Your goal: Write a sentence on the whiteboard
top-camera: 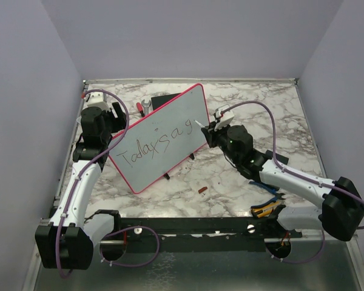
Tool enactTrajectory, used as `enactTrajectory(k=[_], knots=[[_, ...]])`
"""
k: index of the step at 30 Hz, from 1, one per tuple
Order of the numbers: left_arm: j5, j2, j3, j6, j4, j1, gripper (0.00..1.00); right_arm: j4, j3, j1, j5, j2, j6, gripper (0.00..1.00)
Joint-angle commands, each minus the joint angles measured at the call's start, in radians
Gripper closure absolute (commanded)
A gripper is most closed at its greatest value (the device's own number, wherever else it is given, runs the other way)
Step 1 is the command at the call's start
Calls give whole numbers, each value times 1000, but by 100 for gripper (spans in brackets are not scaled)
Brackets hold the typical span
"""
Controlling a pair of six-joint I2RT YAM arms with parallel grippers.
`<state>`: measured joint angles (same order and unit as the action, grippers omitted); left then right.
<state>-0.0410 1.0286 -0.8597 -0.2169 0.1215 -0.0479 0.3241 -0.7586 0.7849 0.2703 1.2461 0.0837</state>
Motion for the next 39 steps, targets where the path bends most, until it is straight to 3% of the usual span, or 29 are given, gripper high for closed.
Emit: enactTrajectory(k=[1, 19, 39], knots=[[17, -18, 19, 2, 19, -6, 26, 41, -46, -20, -9, 27, -20, 99], [21, -14, 19, 1, 19, -6, 26, 64, -51, -41, -21, 91, -34, 99], [24, -12, 19, -1, 17, -7, 26, 26, 2, -42, -37, 34, 9, 100]])
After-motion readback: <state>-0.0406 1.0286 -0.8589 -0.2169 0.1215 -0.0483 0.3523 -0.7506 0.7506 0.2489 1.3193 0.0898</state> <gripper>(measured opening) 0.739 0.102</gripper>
